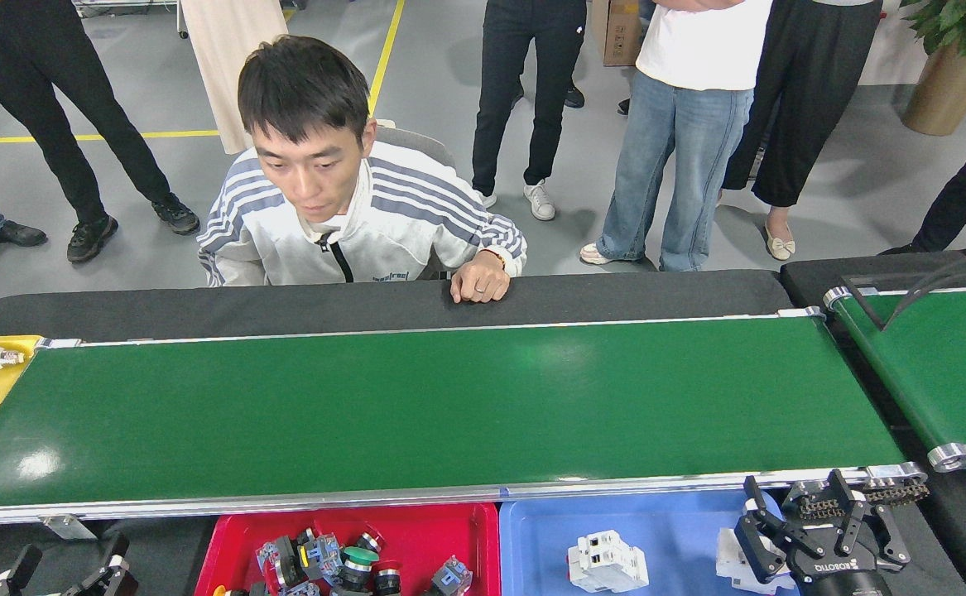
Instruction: Pick switch part from conveyor to tray
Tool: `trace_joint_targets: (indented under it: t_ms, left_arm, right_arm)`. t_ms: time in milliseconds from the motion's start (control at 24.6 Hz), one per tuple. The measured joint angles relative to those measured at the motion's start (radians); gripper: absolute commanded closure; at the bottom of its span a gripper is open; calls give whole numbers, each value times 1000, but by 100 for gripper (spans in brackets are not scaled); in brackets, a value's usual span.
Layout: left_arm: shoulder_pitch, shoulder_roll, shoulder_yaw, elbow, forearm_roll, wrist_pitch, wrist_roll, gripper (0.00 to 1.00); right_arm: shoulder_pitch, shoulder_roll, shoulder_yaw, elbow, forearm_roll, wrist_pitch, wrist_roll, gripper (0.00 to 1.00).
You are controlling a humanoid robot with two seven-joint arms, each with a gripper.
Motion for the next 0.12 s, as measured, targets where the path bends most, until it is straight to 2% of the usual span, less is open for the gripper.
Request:
trace_joint_targets:
  t_ms: [122]
  left_arm:
    - [15,6,-9,2,0,0,45,0]
  right_arm:
    - [0,0,0,0,0,1,0,1]
